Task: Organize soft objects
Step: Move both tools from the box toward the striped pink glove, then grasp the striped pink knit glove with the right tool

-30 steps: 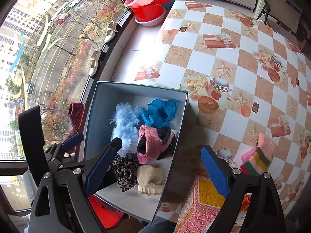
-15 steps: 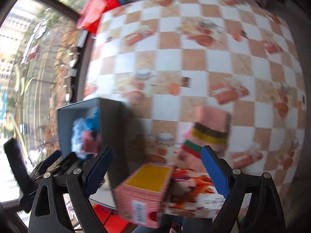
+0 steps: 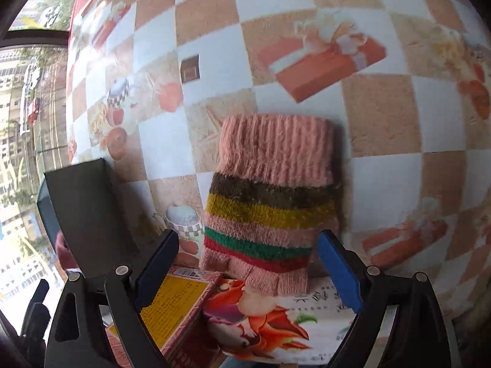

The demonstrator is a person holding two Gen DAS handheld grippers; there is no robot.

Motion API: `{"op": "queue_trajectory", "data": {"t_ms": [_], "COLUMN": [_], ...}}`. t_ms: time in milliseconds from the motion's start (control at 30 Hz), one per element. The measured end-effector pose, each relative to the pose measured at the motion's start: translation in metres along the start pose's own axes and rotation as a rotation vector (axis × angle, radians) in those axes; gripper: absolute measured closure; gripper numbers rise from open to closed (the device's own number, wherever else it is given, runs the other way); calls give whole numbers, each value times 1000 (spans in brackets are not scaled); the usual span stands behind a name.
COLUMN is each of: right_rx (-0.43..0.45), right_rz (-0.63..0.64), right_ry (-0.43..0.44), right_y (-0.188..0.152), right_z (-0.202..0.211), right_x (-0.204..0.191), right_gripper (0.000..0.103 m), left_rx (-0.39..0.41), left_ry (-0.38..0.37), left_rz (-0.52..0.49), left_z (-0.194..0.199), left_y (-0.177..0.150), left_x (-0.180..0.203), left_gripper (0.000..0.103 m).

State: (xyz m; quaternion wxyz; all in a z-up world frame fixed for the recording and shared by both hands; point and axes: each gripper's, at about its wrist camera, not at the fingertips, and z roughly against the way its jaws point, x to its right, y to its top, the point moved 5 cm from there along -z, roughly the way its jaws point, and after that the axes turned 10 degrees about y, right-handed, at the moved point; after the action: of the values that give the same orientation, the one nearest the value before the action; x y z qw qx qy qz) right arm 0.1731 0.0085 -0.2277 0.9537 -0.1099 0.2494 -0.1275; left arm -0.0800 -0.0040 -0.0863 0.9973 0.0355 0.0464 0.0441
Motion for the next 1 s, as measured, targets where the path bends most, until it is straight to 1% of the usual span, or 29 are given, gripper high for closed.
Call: {"op": "queue_trajectory", "data": {"t_ms": [33,67,100,133,167,200,233,267,400,433,500,533,567,633,700,733,767,800,833,867,900,933,1000], "right_rx": [3,13,27,30,33,32,28,25,58,62,36,30,39,47,17,-6,-45,-70,-67,-44,-27,-9,24], "right_rz": [-8,-22,-42,-53,-58,-55,-50,-48,-94,-94,-71,-49,-8,124,246,280,315,330,320,293,269,245,219], "right_ry": [-6,1,31,47,59,67,71,72,75,80,125,121,103,57,6,-22,-86,-129,-123,-88,-41,2,59], "right_y": [-1,-2,-4,-6,-8,-9,-10,-11,-10,-10,-8,-8,-7,-5,-6,-8,-11,-13,-15,-16,-17,-17,-18], "right_z": [-2,-1,3,6,10,14,16,19,40,44,46,47,47,44,30,22,10,3,3,9,16,25,47], "right_x": [4,8,12,16,20,25,28,34,63,65,61,56,49,27,6,1,-1,2,2,5,8,13,24], "right_gripper": [11,14,23,44,52,55,68,79,79,79,63,33,10,9,9,10,28,54,58,78,93,93,93], "left_rx": [-2,0,0,1,0,0,0,-1,-1,-4,-7,-5,-3,-2,-10,-15,-19,-21,-19,-16,-15,-16,-13], "left_ry": [4,8,9,9,9,8,10,13,5,-3,-7,-5,-1,11,21,27,31,33,36,40,42,43,46], "left_rz": [-6,-11,-15,-23,-29,-39,-53,-65,-107,-112,-117,-121,-123,-118,-102,-93,-86,-81,-77,-74,-73,-75,-76], "left_z": [0,1,2,3,3,4,4,4,6,6,8,10,11,12,10,9,9,9,10,11,11,11,11], "left_y": [1,3,4,6,8,10,12,14,18,18,19,18,18,18,17,16,16,15,14,14,15,15,17], "left_x": [4,8,12,17,21,27,36,43,73,79,86,89,90,88,83,81,79,77,75,74,74,75,78], "left_gripper": [0,0,0,0,0,0,0,0,0,0,0,0,0,0,0,0,0,0,0,0,0,0,0]}}
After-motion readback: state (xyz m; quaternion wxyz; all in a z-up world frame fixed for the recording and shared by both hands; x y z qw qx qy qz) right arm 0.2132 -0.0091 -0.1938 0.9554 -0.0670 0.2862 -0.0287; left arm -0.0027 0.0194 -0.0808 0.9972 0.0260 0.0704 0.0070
